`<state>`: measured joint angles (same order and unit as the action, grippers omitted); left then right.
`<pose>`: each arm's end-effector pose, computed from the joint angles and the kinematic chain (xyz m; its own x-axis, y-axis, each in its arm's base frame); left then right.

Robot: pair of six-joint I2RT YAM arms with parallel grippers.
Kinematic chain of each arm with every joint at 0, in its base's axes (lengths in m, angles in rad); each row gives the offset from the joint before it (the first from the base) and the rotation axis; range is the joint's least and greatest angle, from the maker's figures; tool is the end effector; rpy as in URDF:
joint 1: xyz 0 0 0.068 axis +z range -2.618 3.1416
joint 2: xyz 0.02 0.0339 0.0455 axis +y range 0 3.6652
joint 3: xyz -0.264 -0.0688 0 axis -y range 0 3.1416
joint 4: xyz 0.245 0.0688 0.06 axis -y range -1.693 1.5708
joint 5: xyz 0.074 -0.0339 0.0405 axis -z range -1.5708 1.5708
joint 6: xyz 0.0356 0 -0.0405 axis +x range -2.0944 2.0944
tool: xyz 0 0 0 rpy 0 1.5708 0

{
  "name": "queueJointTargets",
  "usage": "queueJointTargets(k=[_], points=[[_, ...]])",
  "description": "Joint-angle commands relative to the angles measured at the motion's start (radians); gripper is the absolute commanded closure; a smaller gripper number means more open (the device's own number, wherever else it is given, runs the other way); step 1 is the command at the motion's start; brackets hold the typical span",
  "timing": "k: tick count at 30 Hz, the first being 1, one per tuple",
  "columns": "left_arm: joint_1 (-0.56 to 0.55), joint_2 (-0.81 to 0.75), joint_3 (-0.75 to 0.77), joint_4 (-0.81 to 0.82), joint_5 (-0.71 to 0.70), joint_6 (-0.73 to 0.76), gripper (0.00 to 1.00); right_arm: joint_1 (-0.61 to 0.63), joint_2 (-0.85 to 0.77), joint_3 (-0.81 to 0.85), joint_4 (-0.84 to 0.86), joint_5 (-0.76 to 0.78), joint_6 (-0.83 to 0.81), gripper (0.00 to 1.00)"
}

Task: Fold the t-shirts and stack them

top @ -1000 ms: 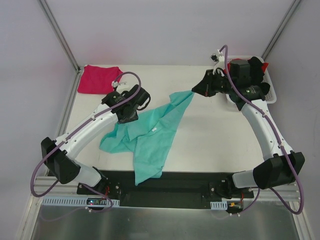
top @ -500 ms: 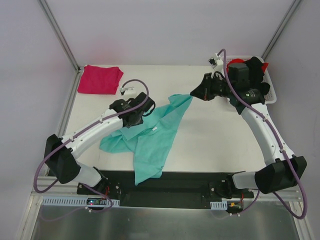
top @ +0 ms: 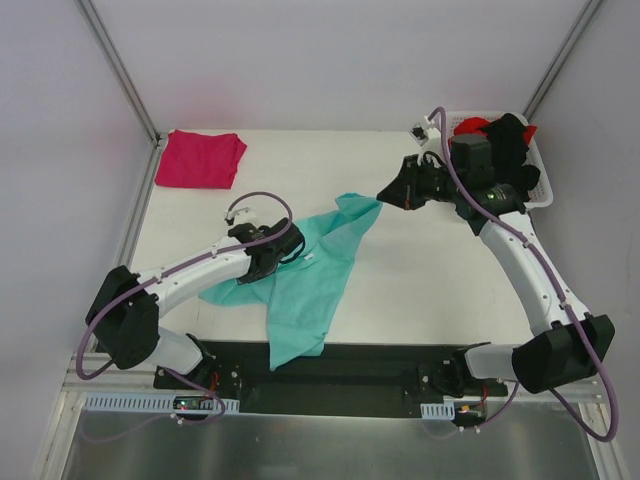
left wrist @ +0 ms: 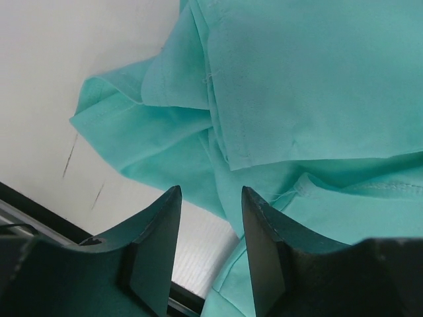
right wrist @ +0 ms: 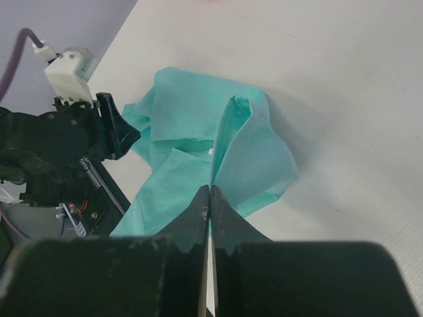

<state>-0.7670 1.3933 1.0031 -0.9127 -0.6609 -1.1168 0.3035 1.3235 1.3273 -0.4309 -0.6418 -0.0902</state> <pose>0.1950 -0.1576 0.2372 -0.6917 -0.3187 -0.6481 -0.4350 0.9002 0.0217 0.2737 0.1080 0.3879 -0.3253 -0.1775 -0.9288 -0.7919 0.5880 0.1650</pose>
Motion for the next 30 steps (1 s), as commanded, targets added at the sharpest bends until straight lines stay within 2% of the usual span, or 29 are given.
queueJointTargets(k=[1,12,23,30], points=[[-0.009,0.061,0.025,-0.006,-0.014,-0.064,0.58,0.008,-0.052,0.009,0.014,0.005,-0.019,0.99],[-0.034,0.118,0.023,0.018,0.007,-0.107,0.55,0.013,-0.053,0.016,0.001,0.001,-0.022,0.99],[-0.031,0.164,-0.001,0.032,-0.028,-0.152,0.53,0.016,-0.063,0.004,0.007,-0.013,-0.014,0.99],[0.032,0.193,-0.023,0.103,-0.016,-0.124,0.53,0.019,-0.093,-0.025,0.017,-0.022,-0.006,0.99]])
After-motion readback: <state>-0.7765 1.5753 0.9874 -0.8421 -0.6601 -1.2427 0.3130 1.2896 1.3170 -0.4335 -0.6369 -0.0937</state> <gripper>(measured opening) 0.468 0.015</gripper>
